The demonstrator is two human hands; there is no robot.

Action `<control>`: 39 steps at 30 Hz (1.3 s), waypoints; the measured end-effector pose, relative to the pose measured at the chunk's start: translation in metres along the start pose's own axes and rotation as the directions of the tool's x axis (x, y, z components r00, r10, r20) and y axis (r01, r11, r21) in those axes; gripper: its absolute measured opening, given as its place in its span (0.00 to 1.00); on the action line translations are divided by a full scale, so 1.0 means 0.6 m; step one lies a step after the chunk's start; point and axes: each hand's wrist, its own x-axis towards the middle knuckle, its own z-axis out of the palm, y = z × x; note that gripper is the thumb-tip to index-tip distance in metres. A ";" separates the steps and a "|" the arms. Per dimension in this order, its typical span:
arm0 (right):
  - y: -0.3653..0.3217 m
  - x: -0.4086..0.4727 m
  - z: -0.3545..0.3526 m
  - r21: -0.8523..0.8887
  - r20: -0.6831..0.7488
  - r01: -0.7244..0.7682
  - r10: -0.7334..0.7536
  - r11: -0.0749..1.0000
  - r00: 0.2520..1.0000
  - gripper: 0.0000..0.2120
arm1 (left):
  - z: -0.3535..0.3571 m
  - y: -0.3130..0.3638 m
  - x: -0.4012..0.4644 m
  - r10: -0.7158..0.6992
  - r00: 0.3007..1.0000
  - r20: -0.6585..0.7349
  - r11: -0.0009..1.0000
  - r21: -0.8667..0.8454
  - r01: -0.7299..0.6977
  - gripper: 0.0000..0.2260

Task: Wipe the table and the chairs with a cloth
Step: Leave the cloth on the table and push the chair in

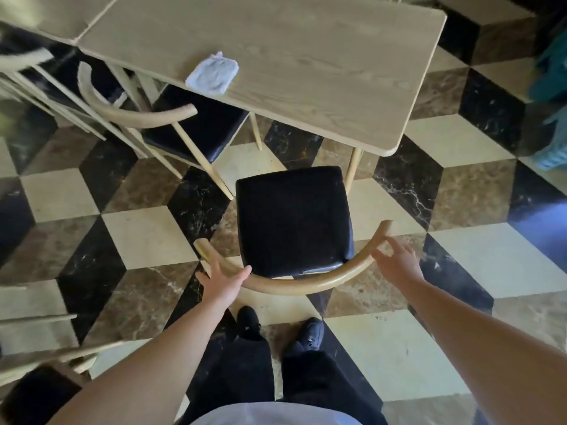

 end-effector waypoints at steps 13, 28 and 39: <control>-0.027 0.080 0.014 0.587 0.349 -0.513 0.376 0.626 0.858 0.21 | -0.013 0.044 0.088 -0.385 0.916 0.116 0.699 -0.611 0.371 0.39; -0.043 0.129 0.064 0.603 0.335 -0.660 0.608 0.449 0.720 0.25 | -0.019 0.037 0.172 -0.476 0.863 0.170 0.670 -0.565 0.481 0.28; -0.057 0.138 0.061 0.608 0.312 -0.644 0.607 0.464 0.731 0.17 | -0.025 0.048 0.177 -0.476 0.875 0.091 0.672 -0.605 0.428 0.24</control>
